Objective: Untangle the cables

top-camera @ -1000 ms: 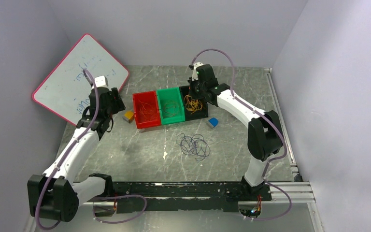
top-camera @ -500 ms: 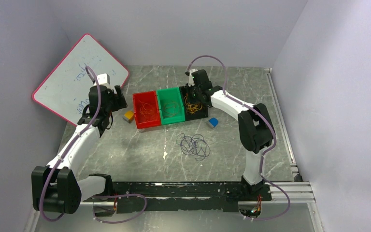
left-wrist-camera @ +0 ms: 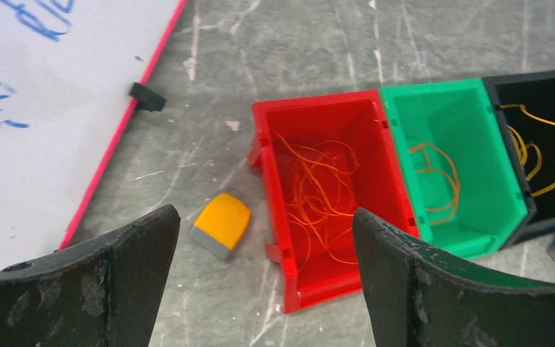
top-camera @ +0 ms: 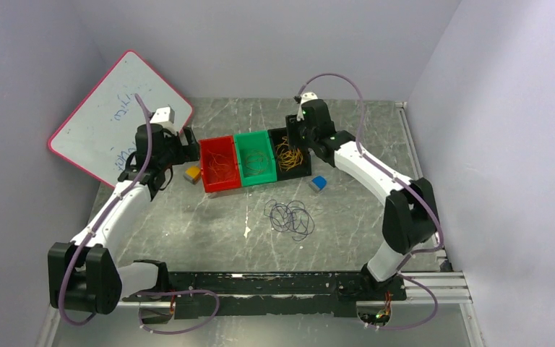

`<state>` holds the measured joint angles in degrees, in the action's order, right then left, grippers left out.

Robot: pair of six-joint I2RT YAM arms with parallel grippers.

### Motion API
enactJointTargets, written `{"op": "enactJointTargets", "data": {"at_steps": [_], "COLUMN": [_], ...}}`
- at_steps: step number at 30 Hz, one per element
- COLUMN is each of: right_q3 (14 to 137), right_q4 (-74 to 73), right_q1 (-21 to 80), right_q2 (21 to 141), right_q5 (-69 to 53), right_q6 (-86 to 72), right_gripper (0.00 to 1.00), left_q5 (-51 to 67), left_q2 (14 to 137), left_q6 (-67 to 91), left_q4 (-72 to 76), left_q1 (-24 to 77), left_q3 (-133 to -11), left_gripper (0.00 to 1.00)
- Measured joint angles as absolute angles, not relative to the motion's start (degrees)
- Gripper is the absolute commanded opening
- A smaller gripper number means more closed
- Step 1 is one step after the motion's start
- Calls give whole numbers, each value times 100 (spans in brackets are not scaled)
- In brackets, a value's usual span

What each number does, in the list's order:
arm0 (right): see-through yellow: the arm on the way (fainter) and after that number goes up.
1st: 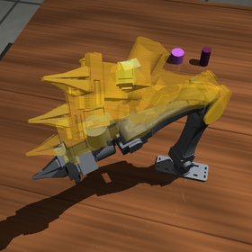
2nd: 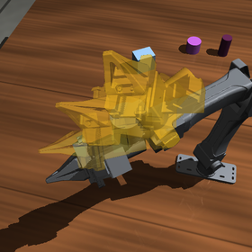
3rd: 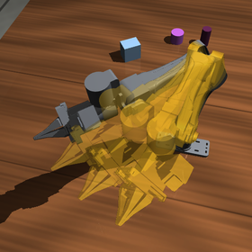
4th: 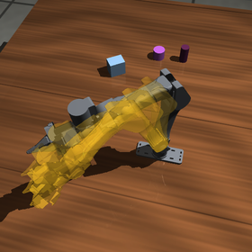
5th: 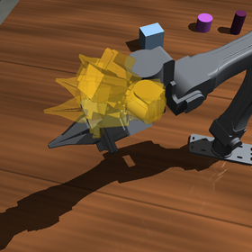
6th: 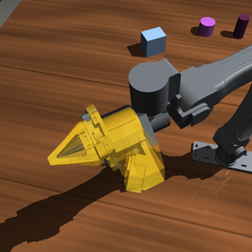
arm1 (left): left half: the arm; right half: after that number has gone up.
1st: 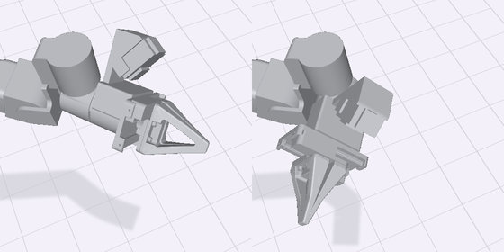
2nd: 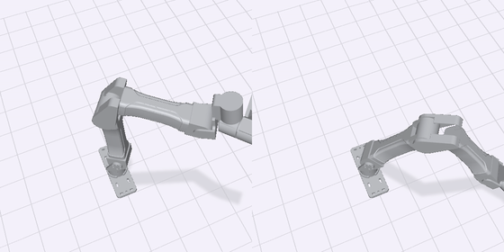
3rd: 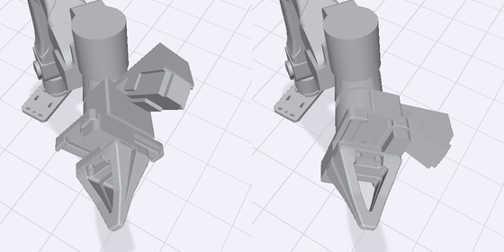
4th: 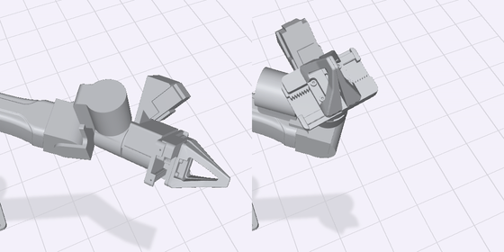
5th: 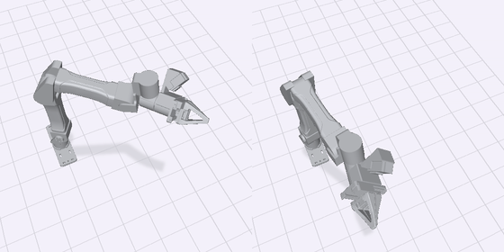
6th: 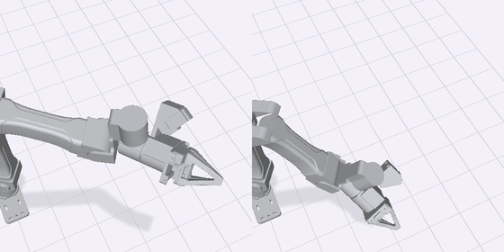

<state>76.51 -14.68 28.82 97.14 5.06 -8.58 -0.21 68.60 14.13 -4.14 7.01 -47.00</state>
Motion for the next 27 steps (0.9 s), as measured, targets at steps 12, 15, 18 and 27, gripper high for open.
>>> {"op": "enactJointTargets", "data": {"at_steps": [12, 15, 18, 27], "right_q3": [6573, 6246, 5865, 4810], "right_q4": [-1623, -1671, -1693, -1702], "right_q1": [2882, 2882, 2882, 2877], "right_q2": [8521, 8121, 7572, 6132], "right_q5": [563, 567, 628, 910], "right_q6": [-972, -1070, -1288, -1992], "right_gripper": [45, 45, 45, 45], "left_q5": [95, 123, 115, -97], "left_q2": [7599, 8180, 8766, 10193], "left_q6": [1374, 1411, 1575, 2281], "left_q4": [-1007, -1105, -1249, -1844], "left_q1": [2014, 2364, 2683, 3284], "left_q3": [-6001, -6580, -7032, -7863], "left_gripper": [83, 77, 69, 60]}}
